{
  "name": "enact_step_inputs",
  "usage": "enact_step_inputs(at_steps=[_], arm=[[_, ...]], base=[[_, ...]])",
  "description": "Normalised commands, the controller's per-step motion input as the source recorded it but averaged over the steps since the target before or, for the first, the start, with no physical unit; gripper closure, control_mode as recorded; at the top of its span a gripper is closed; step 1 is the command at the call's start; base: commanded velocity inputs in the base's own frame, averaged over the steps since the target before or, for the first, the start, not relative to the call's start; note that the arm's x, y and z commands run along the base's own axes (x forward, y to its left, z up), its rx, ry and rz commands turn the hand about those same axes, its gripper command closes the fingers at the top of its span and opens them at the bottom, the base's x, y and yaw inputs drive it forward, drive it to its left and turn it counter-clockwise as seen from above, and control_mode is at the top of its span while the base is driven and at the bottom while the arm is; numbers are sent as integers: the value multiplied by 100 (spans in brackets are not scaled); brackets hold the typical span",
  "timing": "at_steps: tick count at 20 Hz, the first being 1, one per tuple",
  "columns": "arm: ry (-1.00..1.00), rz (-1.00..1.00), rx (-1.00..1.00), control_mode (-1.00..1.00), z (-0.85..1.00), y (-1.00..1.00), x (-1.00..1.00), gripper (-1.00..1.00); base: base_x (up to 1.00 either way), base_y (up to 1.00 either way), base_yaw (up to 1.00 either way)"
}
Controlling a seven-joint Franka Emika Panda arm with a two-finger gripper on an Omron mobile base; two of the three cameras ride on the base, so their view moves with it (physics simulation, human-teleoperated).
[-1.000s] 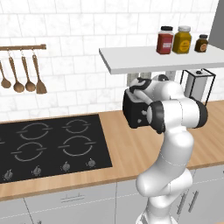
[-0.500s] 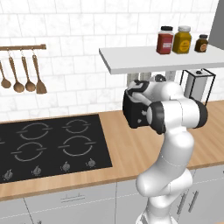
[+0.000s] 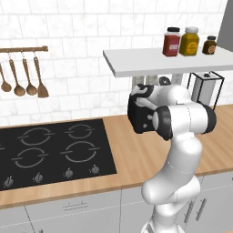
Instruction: Start the toaster. Once the lever pops up, take the bread to the plate on the dining counter.
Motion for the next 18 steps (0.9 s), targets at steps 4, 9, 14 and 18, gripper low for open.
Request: enact_step_inputs(at_steps=[4, 9, 14, 18], arm=[[0, 0, 0, -100, 6, 0, 0, -100], [0, 0, 0, -100, 2, -2, 0, -100], [1, 0, 0, -100, 0, 0, 0, -100], [0, 0, 1, -100, 0, -3, 0, -100]], base=[[0, 0, 0], [0, 0, 0], [0, 0, 0], [0, 0, 0]])
